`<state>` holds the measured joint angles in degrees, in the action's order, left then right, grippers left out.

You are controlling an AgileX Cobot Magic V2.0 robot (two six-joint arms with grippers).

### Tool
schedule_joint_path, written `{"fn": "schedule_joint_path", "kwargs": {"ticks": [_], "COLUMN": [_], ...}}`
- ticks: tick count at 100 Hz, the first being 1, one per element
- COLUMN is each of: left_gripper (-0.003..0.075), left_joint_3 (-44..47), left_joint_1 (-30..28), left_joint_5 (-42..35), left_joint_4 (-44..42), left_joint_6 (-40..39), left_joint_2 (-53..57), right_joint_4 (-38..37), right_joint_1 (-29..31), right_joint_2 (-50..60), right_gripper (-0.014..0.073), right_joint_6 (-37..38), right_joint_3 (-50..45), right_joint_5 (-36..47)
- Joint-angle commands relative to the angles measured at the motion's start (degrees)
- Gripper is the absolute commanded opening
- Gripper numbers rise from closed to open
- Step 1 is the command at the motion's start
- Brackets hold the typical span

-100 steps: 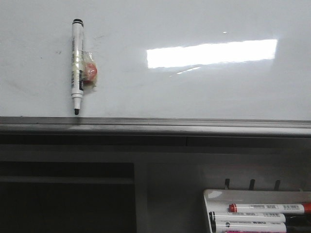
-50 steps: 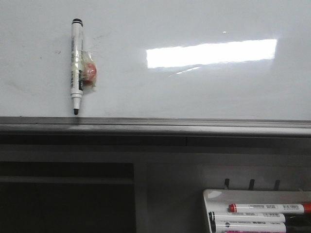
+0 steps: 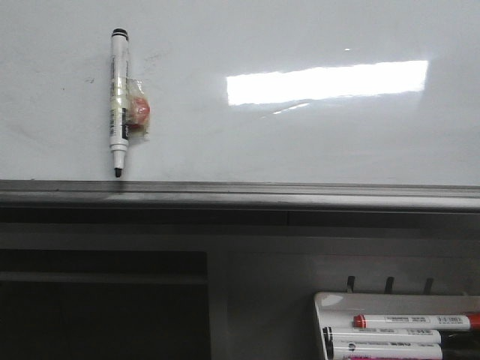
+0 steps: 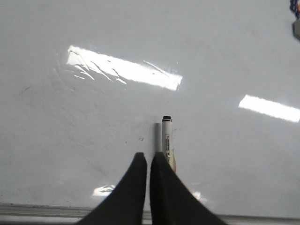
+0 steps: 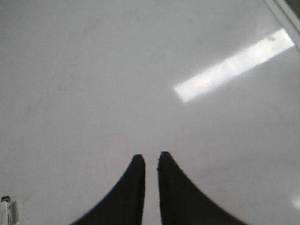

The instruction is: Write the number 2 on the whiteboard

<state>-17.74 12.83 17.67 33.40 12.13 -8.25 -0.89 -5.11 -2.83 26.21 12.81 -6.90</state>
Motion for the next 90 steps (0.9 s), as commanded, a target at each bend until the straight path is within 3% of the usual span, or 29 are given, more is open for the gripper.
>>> {"fn": "schedule_joint_path", "kwargs": {"ticks": [1, 17, 24, 46, 62, 77, 90], "left_gripper": [0.0062, 0.0358, 0.0420, 0.0417, 0.0417, 0.0417, 0.0417], "left_joint_3": [-6.0, -12.2, -14.4, -18.6, -20.8, -23.0, -24.0], "left_joint_1": [-0.2, -0.2, -0.2, 2.1, 8.4, 15.9, 18.5], "left_joint_5": [0.4, 1.8, 4.3, 6.4, 7.0, 2.0, -2.8], "left_joint_4": [-5.5, -7.1, -6.4, 2.7, 6.0, 6.2, 6.6], "left_joint_6": [-0.1, 2.9, 3.2, 13.3, 15.4, 15.4, 15.3], "left_joint_2": [-5.8, -15.8, -20.0, -33.0, -42.1, -50.2, -56.1], "right_joint_4": [-2.1, -2.7, -2.7, -2.7, -3.0, -3.0, -3.0], "right_joint_1": [-2.7, -8.2, -10.3, -13.9, -13.8, -13.8, -13.8], "right_joint_2": [-3.8, -7.8, -8.7, -9.4, -9.6, -9.6, -9.6], "right_gripper": [0.0166, 0.0267, 0.0269, 0.0269, 0.0269, 0.0269, 0.0269], "right_joint_6": [-0.2, -0.2, -0.2, -0.2, -0.2, -0.2, -0.2], "right_joint_3": [3.6, 4.6, 5.0, 5.3, 5.3, 5.3, 5.3], "right_joint_5": [2.1, 2.1, 2.2, 2.5, 2.4, 1.1, 0.3]}}
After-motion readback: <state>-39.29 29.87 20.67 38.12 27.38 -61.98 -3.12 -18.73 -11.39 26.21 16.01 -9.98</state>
